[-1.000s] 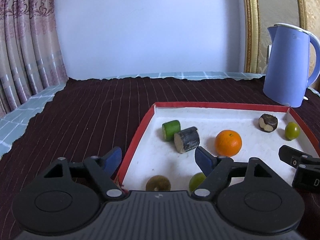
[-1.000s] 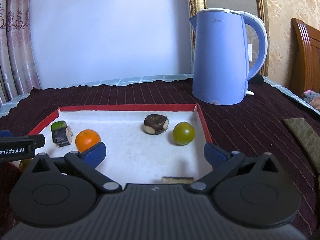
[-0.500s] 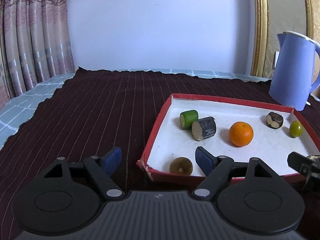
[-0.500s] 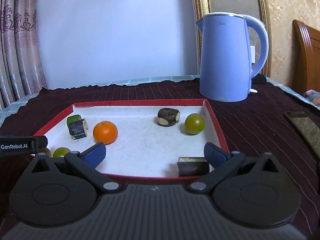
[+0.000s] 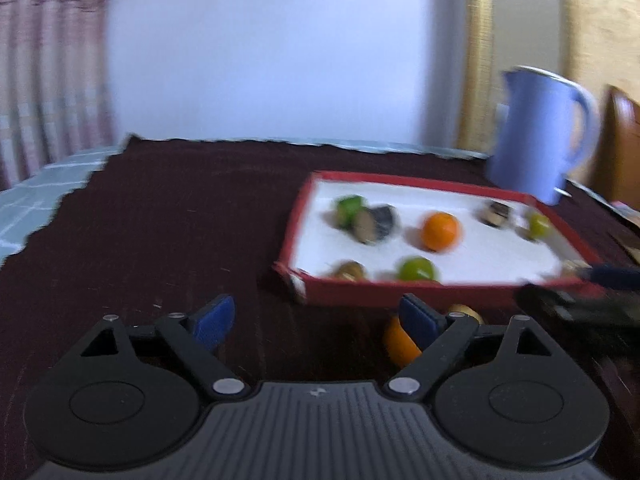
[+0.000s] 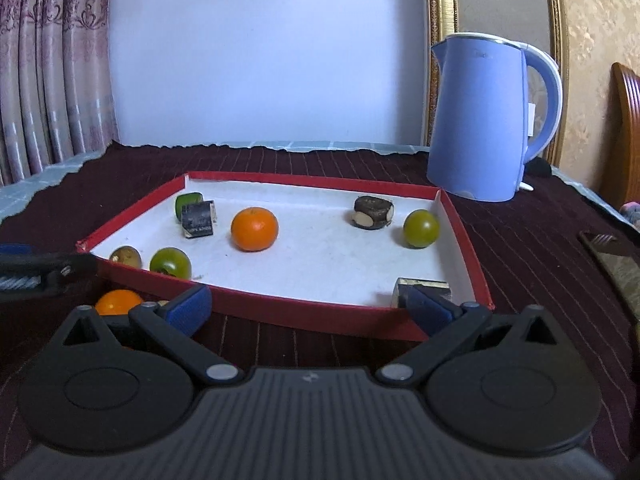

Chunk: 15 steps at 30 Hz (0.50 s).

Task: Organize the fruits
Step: 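Move both tools back toward the loose fruits beside the tray, then close the left tool on the loose orange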

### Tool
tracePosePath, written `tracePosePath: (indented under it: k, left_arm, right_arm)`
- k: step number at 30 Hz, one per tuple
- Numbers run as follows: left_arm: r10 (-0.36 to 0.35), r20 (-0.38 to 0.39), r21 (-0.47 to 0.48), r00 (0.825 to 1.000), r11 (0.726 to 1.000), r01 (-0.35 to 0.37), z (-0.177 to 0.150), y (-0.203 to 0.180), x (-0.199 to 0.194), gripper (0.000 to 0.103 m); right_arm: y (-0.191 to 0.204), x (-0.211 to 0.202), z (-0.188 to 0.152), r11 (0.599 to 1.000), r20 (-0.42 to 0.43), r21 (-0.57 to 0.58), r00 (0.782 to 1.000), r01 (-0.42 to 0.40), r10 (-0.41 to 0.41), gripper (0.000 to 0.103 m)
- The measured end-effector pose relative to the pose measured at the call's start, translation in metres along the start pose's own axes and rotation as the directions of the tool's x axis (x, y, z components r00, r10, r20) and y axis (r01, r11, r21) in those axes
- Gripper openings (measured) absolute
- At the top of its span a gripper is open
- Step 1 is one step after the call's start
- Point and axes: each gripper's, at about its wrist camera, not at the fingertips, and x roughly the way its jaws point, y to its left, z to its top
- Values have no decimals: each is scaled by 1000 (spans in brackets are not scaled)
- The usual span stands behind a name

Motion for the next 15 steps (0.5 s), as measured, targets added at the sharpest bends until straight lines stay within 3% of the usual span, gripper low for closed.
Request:
tracePosePath:
  k: [4,10,15]
  left_arm:
    - [-105,-13,97,994,990,105,-4,-9,-4,90]
    - [-75,-40,238,996,968,82,-7,-32,11,90]
    - [-79,-88,266,993,959,100,-6,-40,26,90]
  right_arm:
    - [-4,0,0,1000,2,20,1000,16,-16,103]
    - [-4,1,-1,999,-4,17,999,43,-43,103]
    - [-5,1,-1,999,-2,24,999,43,-43,103]
